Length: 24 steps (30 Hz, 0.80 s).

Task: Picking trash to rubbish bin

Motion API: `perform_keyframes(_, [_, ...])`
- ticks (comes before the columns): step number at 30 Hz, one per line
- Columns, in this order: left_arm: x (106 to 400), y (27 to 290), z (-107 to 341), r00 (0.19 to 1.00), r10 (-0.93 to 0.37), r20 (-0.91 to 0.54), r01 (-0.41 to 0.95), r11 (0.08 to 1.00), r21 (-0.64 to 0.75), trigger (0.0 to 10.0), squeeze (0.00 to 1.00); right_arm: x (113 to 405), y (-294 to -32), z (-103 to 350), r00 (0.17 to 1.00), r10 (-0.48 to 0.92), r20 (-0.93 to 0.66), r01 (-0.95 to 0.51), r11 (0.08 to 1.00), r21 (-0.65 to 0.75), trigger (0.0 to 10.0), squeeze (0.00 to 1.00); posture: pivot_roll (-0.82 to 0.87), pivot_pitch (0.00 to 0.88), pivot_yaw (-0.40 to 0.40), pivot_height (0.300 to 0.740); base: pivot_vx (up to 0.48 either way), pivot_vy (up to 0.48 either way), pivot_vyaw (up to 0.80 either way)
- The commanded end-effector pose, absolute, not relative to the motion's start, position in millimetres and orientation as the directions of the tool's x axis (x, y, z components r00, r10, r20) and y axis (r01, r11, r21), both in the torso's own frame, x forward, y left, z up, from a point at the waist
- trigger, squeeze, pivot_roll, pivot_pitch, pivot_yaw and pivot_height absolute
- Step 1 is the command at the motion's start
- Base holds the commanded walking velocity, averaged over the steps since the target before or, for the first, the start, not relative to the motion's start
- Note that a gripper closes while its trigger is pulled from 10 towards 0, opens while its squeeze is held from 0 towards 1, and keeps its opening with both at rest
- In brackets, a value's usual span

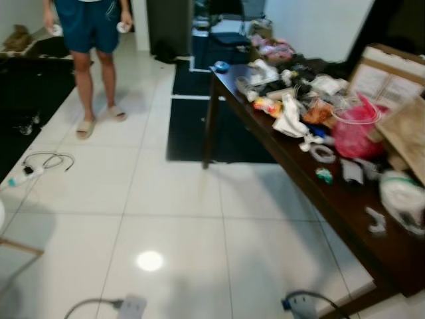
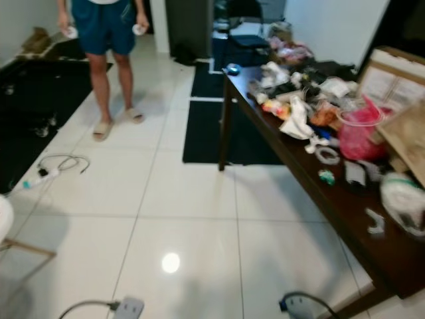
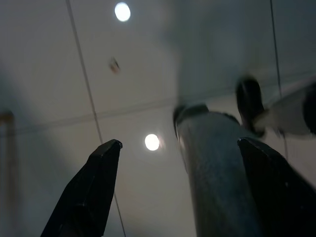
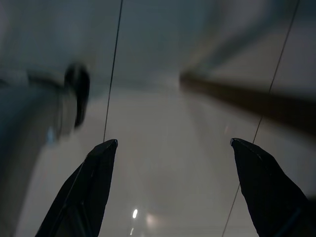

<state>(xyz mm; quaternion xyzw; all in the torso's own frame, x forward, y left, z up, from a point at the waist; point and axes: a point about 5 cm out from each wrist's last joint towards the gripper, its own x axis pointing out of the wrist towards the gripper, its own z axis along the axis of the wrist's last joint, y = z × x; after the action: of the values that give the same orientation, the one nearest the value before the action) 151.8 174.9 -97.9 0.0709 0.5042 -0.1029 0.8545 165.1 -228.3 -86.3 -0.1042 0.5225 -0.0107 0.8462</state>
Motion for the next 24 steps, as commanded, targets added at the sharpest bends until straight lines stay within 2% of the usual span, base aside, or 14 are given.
perform_keyframes(1, [124.6,174.1,-108.2,0.376,-0.108,-0.921,0.242,0.97,-0.015,10.0,0.0,155.2,-224.3,-91.4,0.424,-0.12,-0.897,-0.09,0.981,-0.174,10.0,0.0,0.03,0.072,-0.063,0.74,0.454,0.0,0.0])
perform_keyframes(24, [126.0,174.4,-107.7,0.377,-0.108,-0.92,0.251,0.968,-0.011,10.0,0.0,156.4,-222.6,-91.2,0.426,-0.111,-0.898,-0.117,0.977,-0.177,10.0,0.0,0.03,0.061,-0.066,0.74,0.453,0.0,0.0])
